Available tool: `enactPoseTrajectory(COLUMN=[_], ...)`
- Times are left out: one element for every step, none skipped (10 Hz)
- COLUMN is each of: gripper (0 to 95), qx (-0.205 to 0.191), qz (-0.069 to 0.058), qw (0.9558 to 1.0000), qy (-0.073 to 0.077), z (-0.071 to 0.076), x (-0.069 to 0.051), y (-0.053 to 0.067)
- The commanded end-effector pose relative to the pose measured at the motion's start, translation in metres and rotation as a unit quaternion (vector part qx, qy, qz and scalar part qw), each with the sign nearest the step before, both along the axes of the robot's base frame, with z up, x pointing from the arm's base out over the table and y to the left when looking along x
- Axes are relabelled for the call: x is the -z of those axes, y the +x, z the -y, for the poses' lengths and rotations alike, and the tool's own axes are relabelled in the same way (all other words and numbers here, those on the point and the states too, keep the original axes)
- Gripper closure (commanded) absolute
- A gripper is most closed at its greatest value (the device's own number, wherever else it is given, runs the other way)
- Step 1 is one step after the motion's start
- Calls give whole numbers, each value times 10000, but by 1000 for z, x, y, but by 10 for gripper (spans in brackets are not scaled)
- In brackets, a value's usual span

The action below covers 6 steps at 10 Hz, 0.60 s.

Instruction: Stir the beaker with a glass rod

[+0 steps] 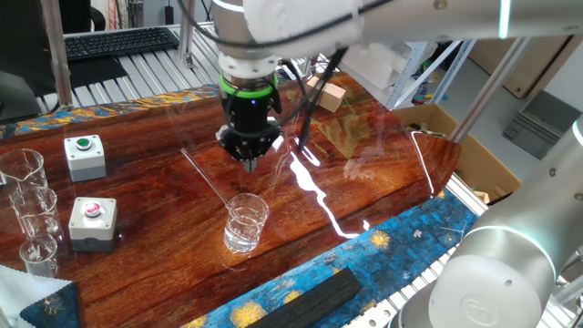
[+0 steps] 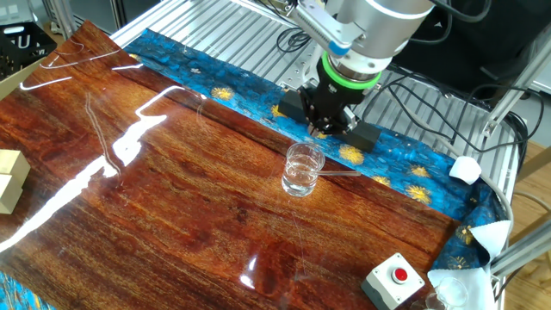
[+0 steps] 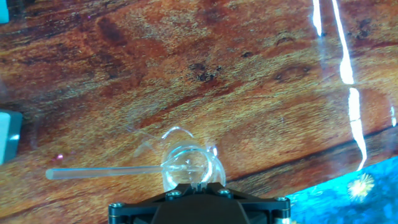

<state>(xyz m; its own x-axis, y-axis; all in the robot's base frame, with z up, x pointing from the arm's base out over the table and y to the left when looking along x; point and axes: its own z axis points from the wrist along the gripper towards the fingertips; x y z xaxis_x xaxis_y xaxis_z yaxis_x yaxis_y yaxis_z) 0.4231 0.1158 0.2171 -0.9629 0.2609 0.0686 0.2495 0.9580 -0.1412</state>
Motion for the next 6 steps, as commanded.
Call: enactPoseTrajectory(gripper=[950, 950, 950, 950, 950, 950], qx=[36, 60, 130, 169, 206, 232], qz=[19, 13, 18, -6, -16, -11], qw=[10000, 10000, 9999, 9999, 9998, 9997], qy=[-20, -17, -26, -31, -36, -55], z=[-9, -13, -23, -28, -34, -38], x=[-2, -3, -4, -5, -5, -4], y=[-1, -1, -1, -1, -1, -1])
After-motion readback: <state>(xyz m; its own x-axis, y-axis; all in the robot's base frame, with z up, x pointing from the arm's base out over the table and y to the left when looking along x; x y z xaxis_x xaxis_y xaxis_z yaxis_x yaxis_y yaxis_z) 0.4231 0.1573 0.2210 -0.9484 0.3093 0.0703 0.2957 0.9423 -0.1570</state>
